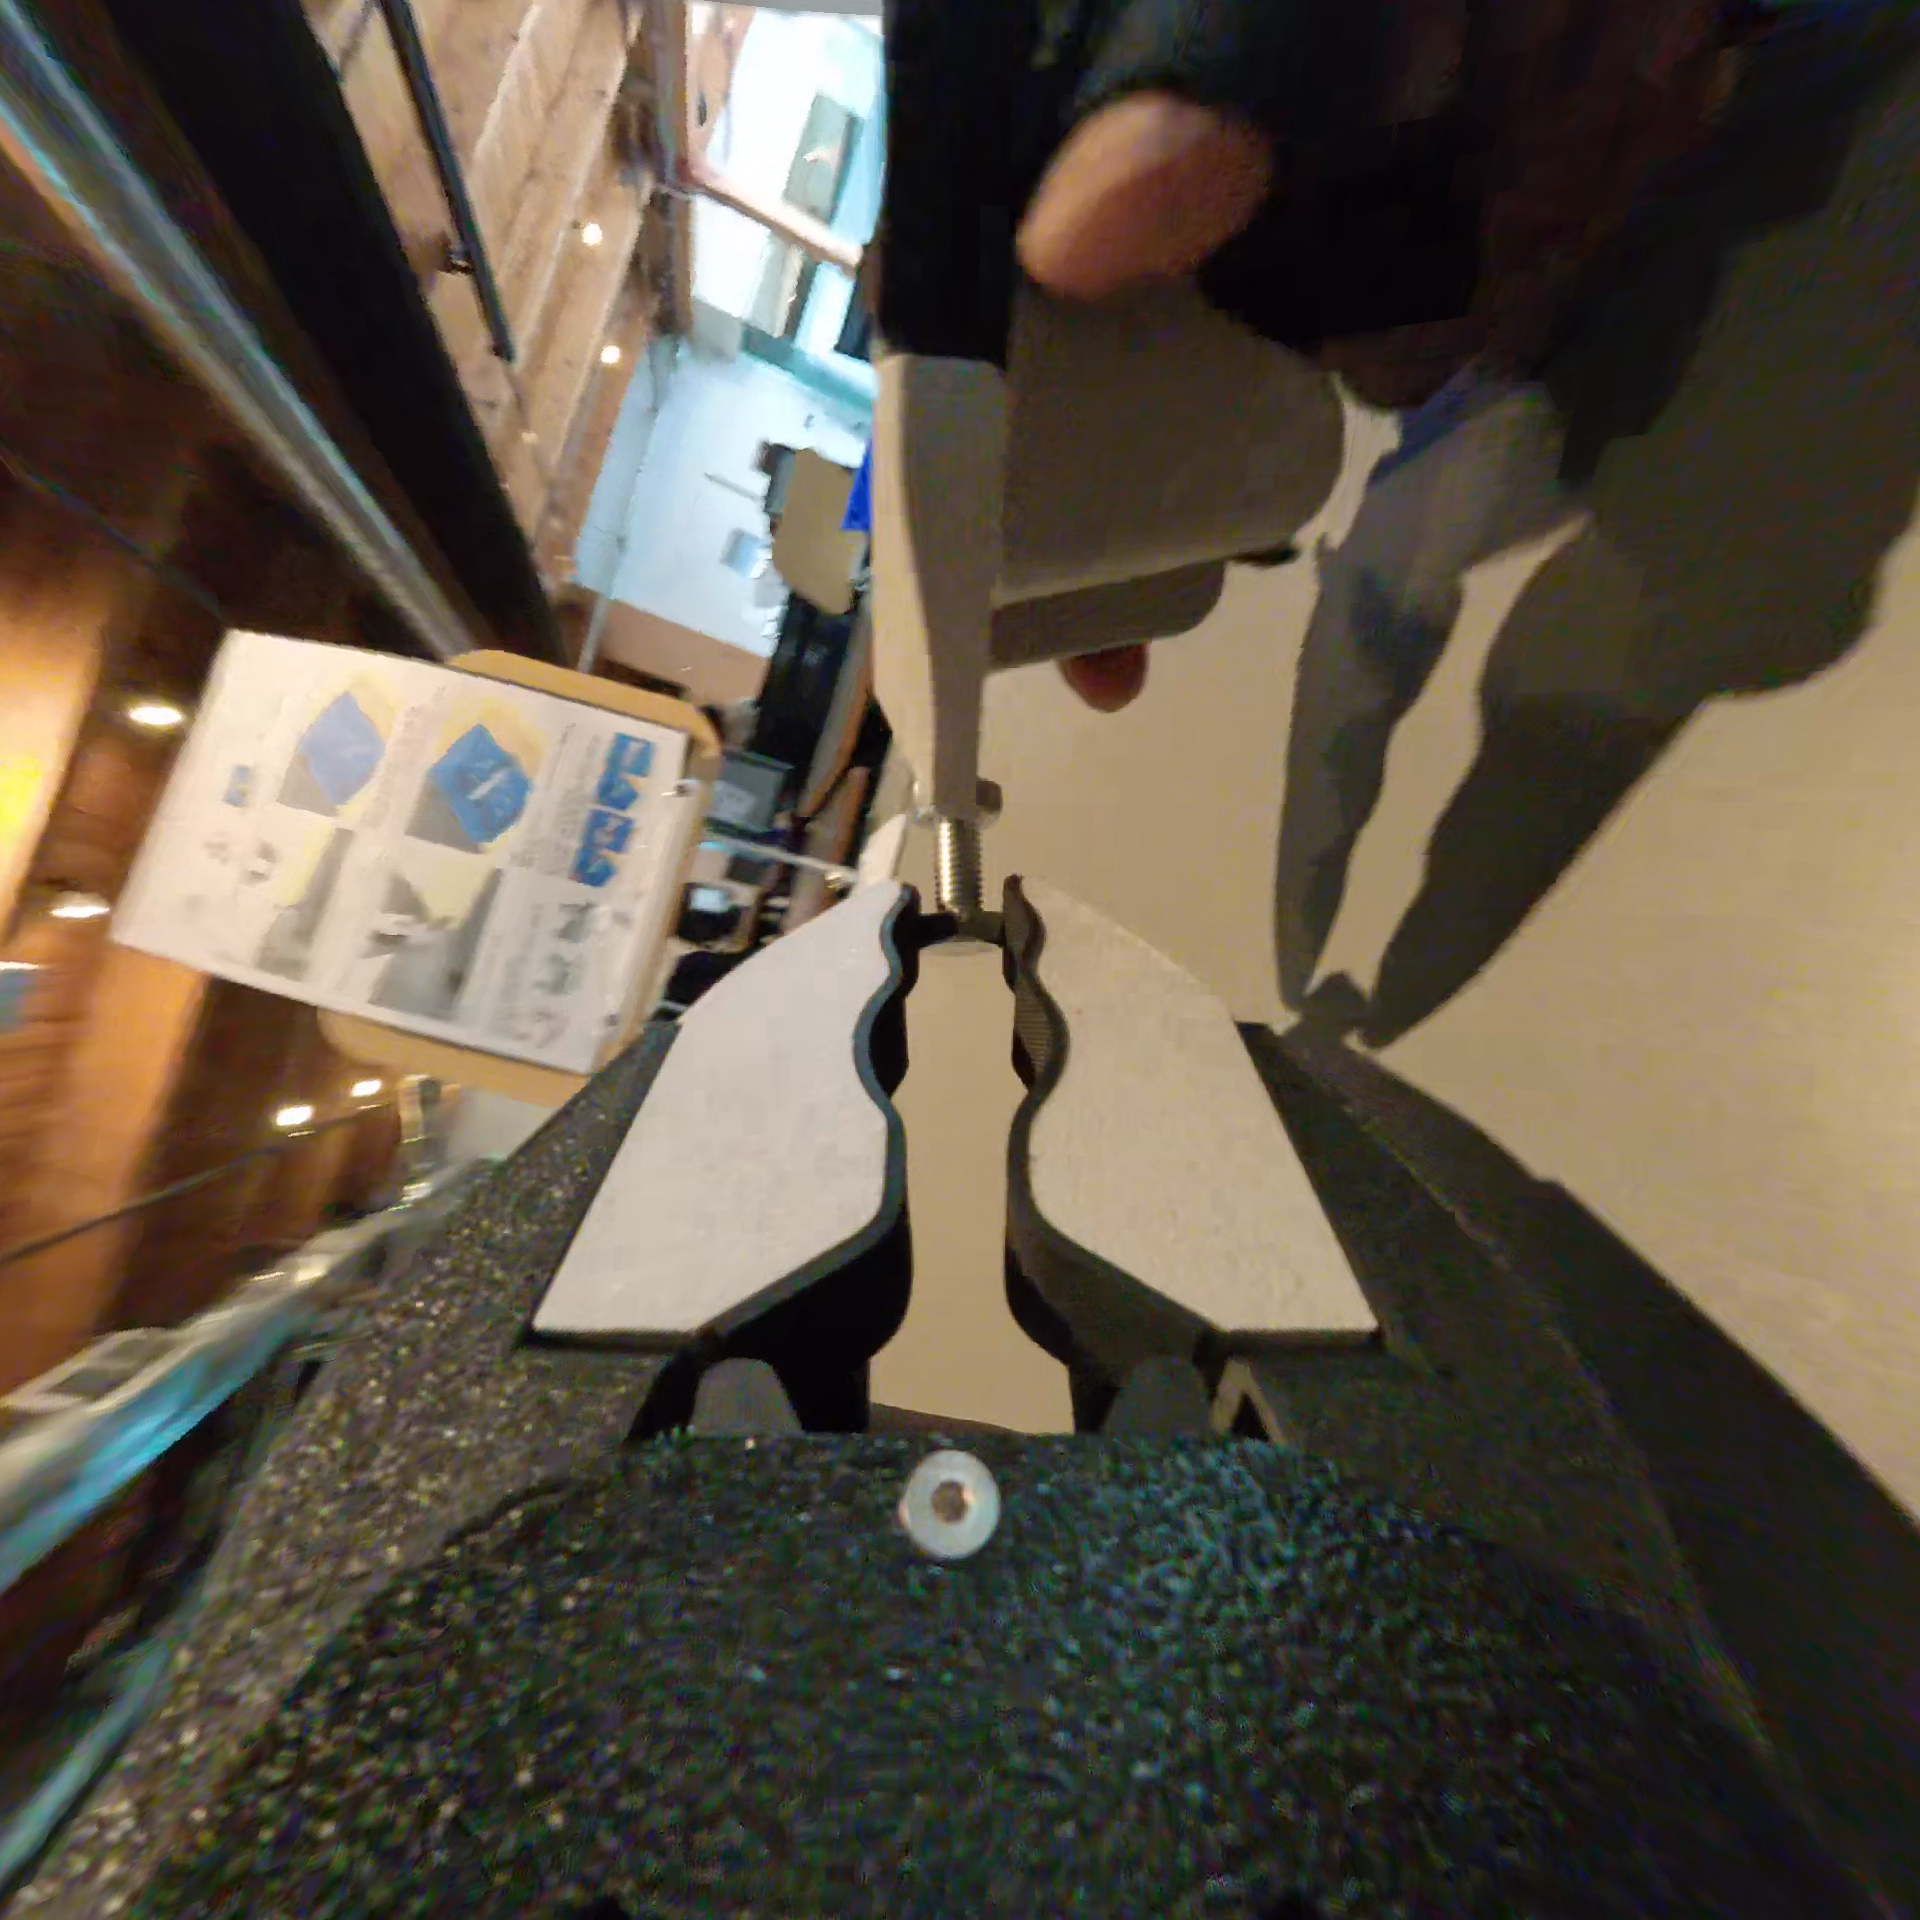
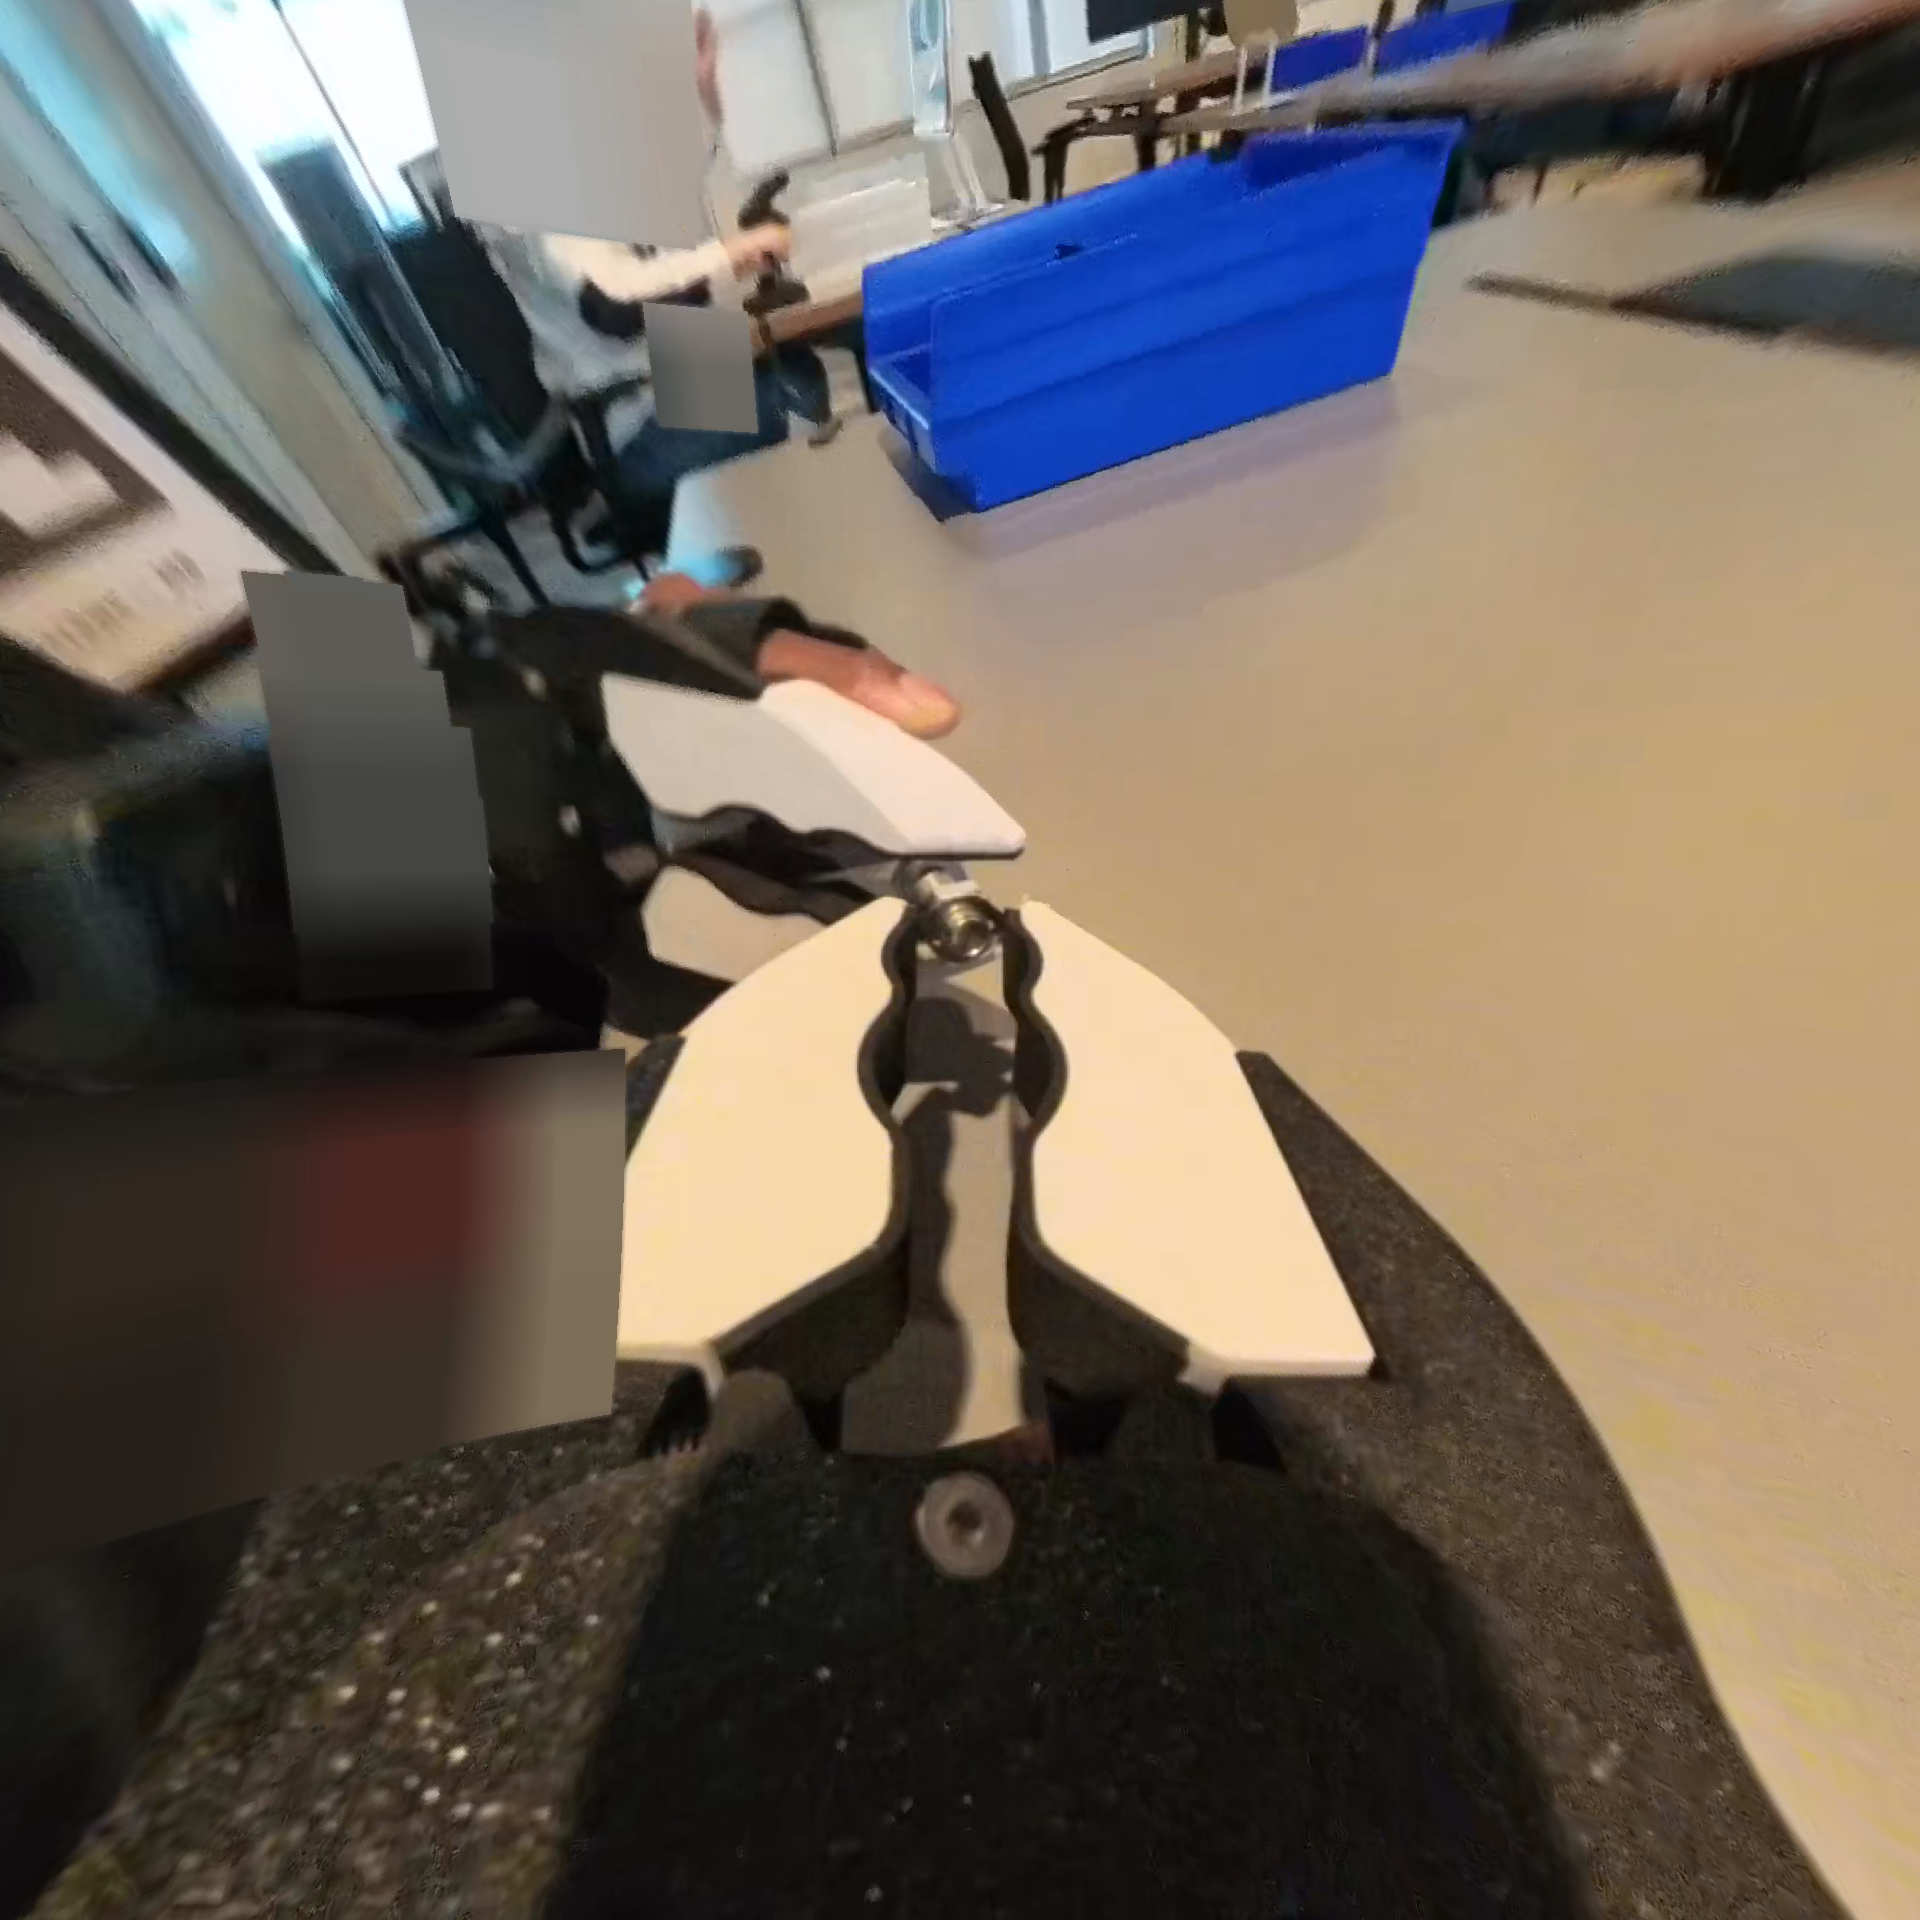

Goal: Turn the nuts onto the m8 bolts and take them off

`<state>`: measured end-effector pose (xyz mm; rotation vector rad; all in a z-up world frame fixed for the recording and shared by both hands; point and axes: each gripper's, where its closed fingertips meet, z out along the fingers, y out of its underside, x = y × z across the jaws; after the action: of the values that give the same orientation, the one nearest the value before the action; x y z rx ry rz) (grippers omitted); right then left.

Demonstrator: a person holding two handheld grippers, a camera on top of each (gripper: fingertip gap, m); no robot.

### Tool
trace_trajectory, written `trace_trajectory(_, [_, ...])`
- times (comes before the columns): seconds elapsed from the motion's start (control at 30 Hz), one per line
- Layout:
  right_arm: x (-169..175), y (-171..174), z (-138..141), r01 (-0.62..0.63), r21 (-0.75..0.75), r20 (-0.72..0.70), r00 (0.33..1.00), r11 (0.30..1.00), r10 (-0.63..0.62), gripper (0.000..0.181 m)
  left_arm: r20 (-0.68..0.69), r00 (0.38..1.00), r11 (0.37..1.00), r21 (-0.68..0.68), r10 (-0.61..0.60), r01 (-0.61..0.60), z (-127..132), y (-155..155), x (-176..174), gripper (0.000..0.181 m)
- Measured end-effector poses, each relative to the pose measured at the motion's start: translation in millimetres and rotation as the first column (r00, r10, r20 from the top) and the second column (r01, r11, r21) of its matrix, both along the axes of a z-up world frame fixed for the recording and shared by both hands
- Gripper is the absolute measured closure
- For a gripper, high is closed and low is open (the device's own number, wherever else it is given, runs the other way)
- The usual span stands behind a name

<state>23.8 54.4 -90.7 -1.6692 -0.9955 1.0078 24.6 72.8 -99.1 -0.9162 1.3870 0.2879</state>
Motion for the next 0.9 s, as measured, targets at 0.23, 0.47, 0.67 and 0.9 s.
trace_trajectory(0.23, [6,1,15,0.019,0.133,-0.039,0.999,0.991,-0.014,0.150,0.098,0.995,0.996,-0.087,-0.028,0.036,7,-3,2,0.166])
trace_trajectory(0.47, [4,-9,16,-0.028,0.384,0.062,0.998,0.923,0.004,0.150,0.183,0.976,0.962,-0.220,-0.122,0.162,9,-15,4,0.166])
trace_trajectory(0.67, [-2,-14,11,-0.077,0.437,0.123,0.992,0.896,0.025,0.167,0.173,0.975,0.958,-0.226,-0.140,0.178,6,-18,5,0.166])
trace_trajectory(0.9, [-3,2,0,0.017,0.061,0.035,0.999,0.998,-0.019,0.167,-0.048,0.995,0.984,0.158,0.086,-0.077,4,2,-3,0.166])
